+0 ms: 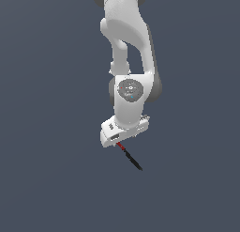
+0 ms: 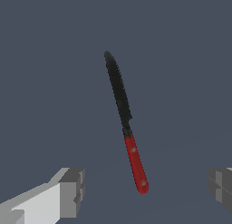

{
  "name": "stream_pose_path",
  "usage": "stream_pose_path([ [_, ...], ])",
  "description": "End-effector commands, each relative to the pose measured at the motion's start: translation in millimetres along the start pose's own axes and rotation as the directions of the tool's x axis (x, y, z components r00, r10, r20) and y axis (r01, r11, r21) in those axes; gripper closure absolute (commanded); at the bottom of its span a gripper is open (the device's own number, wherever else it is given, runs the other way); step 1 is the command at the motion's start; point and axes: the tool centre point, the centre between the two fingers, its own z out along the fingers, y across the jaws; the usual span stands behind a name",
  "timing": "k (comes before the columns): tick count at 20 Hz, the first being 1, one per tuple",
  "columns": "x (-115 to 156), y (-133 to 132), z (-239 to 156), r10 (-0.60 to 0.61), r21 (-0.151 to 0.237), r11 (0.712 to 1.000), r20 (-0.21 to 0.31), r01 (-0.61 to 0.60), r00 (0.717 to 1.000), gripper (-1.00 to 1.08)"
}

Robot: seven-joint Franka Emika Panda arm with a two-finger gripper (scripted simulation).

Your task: Pick up the object and move it to a goal position.

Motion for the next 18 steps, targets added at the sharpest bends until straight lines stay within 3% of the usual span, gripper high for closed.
stream_pose_path([
  [1, 7, 0, 13, -0.064, 0.007, 0.998, 0.000, 0.064, 0.998, -0.92],
  [9, 21, -2, 43, -0.198, 0.025, 0.980, -0.003, 0.198, 0.980, -0.92],
  [18, 25, -3, 52, -0.236, 0.031, 0.971, -0.005, 0.236, 0.972, -0.92],
])
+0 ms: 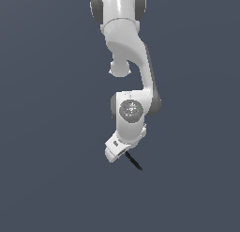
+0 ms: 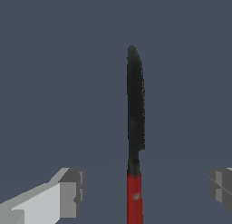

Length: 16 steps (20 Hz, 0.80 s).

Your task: Pick up the object and move it to a goal position.

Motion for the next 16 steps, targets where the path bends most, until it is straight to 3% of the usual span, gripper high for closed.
stream_pose_path([
  [1, 0, 0, 0, 0.000, 0.000, 1.000, 0.000, 0.000, 1.000, -0.92],
  [16, 0, 0, 51, -0.005, 0.000, 1.000, -0.001, 0.005, 1.000, -0.92],
])
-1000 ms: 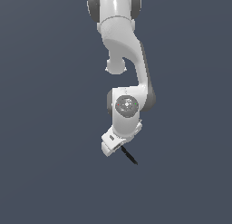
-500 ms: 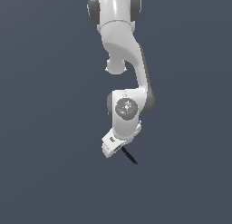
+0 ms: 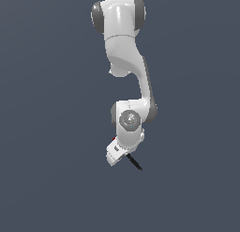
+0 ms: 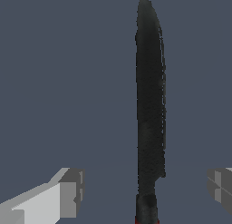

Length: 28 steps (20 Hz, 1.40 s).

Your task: Pick up the object and move it to a goal position.

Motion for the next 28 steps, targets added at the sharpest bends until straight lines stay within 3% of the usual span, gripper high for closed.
stream_pose_path([
  [1, 1, 0, 2, -0.001, 0.000, 1.000, -0.001, 0.001, 1.000, -0.92],
  [2, 1, 0, 2, -0.001, 0.000, 1.000, -0.001, 0.001, 1.000, -0.92],
  [3, 1, 0, 2, -0.001, 0.000, 1.000, -0.001, 0.001, 1.000, 1.08],
  [18, -2, 3, -6, -0.001, 0.000, 1.000, -0.001, 0.001, 1.000, 1.08],
  [28, -26, 24, -63, -0.001, 0.000, 1.000, -0.001, 0.001, 1.000, 1.08],
])
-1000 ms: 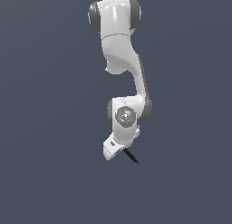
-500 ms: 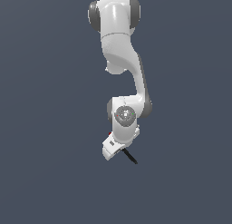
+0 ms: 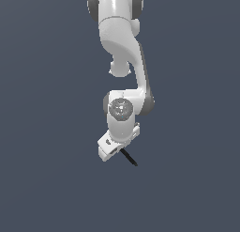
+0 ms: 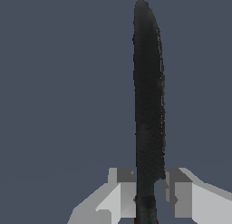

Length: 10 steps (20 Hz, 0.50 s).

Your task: Pick up the object and move it to a goal position.

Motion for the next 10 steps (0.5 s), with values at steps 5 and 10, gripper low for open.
stream_pose_path([
  [5, -26, 24, -64, 0.000, -0.002, 1.000, -0.001, 0.000, 1.000, 1.08],
  [10, -48, 43, -117, 0.000, -0.001, 1.000, -0.002, 0.000, 1.000, 1.08],
])
